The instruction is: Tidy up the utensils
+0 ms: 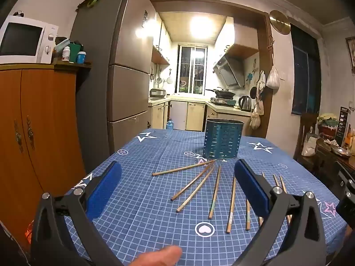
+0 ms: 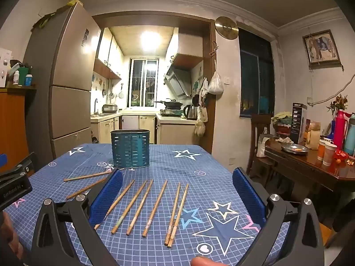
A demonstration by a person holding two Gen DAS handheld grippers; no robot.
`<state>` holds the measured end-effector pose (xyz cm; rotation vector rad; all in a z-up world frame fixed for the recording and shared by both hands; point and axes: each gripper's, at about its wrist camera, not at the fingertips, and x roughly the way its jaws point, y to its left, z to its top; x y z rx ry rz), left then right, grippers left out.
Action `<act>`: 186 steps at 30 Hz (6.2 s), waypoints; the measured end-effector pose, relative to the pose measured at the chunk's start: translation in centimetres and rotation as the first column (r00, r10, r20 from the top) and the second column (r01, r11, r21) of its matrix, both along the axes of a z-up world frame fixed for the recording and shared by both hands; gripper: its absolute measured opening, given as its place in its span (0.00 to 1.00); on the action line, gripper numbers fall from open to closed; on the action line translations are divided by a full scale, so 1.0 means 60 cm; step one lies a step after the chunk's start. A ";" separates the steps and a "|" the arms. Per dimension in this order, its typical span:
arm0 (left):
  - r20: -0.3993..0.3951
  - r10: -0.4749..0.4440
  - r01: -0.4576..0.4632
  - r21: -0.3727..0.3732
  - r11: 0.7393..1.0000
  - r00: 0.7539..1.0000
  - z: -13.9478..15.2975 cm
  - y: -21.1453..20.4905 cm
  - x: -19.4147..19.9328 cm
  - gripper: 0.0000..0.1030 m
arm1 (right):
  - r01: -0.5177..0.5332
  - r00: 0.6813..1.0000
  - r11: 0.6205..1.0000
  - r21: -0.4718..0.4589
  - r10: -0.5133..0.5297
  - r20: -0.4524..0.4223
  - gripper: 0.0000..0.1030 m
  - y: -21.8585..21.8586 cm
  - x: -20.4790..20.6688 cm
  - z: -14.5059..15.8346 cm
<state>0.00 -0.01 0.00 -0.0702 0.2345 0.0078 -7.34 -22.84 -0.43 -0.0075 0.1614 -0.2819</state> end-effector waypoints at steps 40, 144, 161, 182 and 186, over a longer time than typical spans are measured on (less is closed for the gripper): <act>-0.067 -0.015 0.014 -0.005 1.000 0.998 -0.027 0.000 0.027 0.95 | 0.025 0.995 0.999 -0.045 -0.029 -0.093 0.96 0.023 0.059 -0.019; -0.709 -0.649 0.925 0.011 0.380 0.275 -0.182 0.135 0.527 0.31 | -0.241 0.852 0.945 0.220 0.314 -0.419 0.65 0.056 0.192 -0.103; -0.565 -0.634 0.798 0.075 0.598 0.528 -0.158 0.154 0.423 0.05 | -0.324 0.811 0.922 0.213 0.386 -0.440 0.50 0.169 0.241 -0.110; -0.453 -0.486 0.539 -0.015 0.842 0.747 -0.126 0.192 0.267 0.05 | -0.221 0.821 0.968 0.117 0.250 -0.513 0.33 0.209 0.220 -0.184; -0.438 -0.487 0.531 -0.025 0.847 0.756 -0.121 0.189 0.257 0.05 | -0.209 0.842 0.961 0.181 0.271 -0.466 0.12 0.199 0.204 -0.191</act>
